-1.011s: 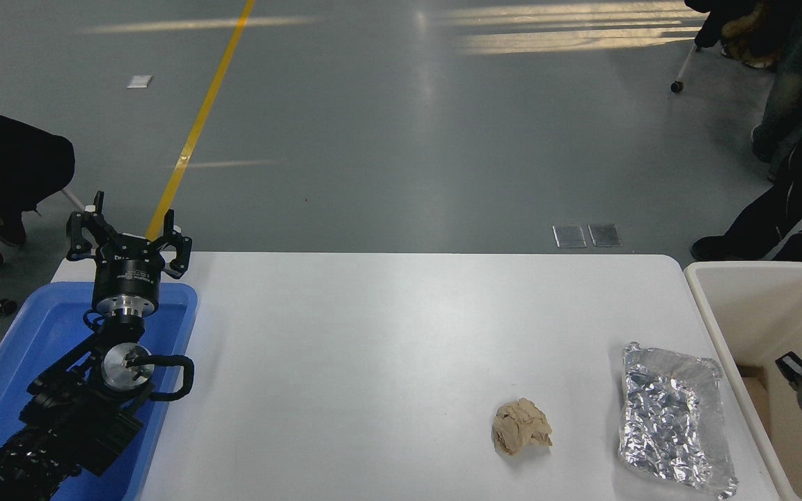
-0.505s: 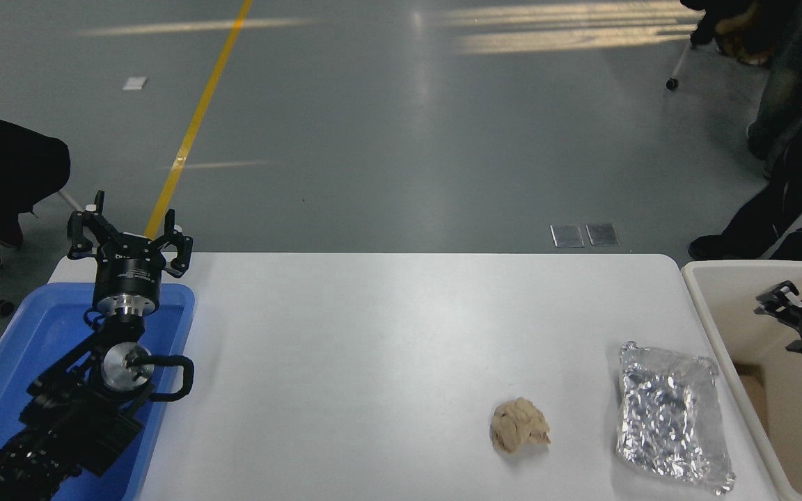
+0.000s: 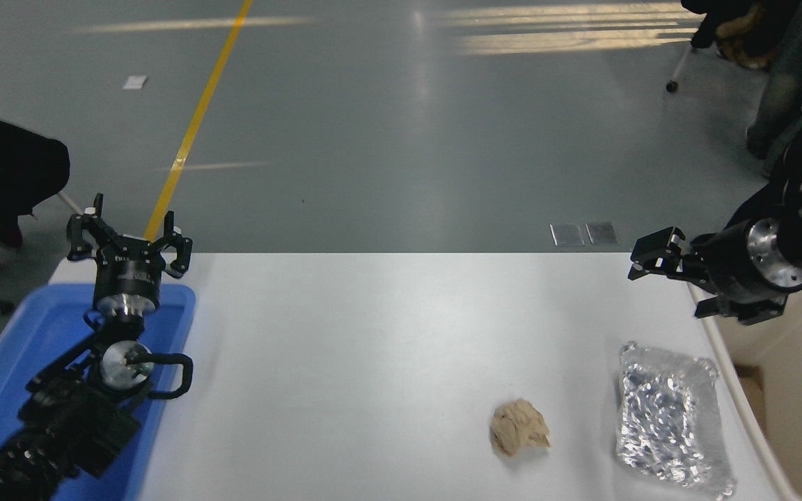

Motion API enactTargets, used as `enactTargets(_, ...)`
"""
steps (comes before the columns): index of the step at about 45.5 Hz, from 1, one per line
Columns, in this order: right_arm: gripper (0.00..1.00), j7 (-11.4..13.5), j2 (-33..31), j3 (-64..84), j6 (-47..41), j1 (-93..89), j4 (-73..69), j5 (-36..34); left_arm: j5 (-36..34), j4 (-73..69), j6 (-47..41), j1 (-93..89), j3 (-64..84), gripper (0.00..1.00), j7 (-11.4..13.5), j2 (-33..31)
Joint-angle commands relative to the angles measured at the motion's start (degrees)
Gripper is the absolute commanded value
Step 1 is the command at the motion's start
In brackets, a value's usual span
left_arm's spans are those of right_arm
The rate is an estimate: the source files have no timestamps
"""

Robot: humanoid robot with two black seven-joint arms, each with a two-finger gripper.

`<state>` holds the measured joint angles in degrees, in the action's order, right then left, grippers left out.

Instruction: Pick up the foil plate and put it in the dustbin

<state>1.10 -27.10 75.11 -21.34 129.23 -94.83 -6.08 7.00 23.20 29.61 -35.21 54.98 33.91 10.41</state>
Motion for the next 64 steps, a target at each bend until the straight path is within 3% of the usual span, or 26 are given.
enactTargets(1, 1.00, 0.04, 3.98, 1.79, -13.90, 16.13, -5.17, 0.11, 0.03, 0.00, -0.08, 0.05, 0.04, 0.99, 0.02, -0.04)
enactTargets(15, 1.00, 0.13, 6.71, 1.79, -23.66, 25.55, -5.17, -0.07, 0.03, 0.00, -0.08, 0.14, 0.13, 0.99, 0.02, -0.03)
enactTargets(27, 0.99, 0.48, 5.57, 3.98, -23.58, 26.08, -5.17, -0.07, 0.03, 0.00, -0.08, 0.14, 0.13, 0.99, 0.02, 0.05)
enactTargets(38, 0.99, 0.39, -4.09, 15.50, -9.44, 15.72, -5.10, 2.21, 0.03, 0.00, -0.08, 0.14, 0.13, 0.99, 0.02, 0.05)
enactTargets(50, 0.99, -0.04, -20.00, 15.42, 8.58, -5.19, -1.15, 16.53, 0.03, 0.00, 0.01, 0.14, 0.13, 0.99, 0.02, 0.05)
enactTargets(59, 0.98, -0.22, -29.05, 0.85, 14.56, -26.63, 4.74, 22.86, 0.03, 0.00, 0.01, 0.14, 0.13, 0.99, 0.02, 0.05)
enactTargets(64, 0.96, -0.22, -30.56, -10.84, 18.25, -40.25, 7.20, 27.08, 0.03, 0.00, 0.01, 0.14, 0.13, 0.99, 0.02, 0.05)
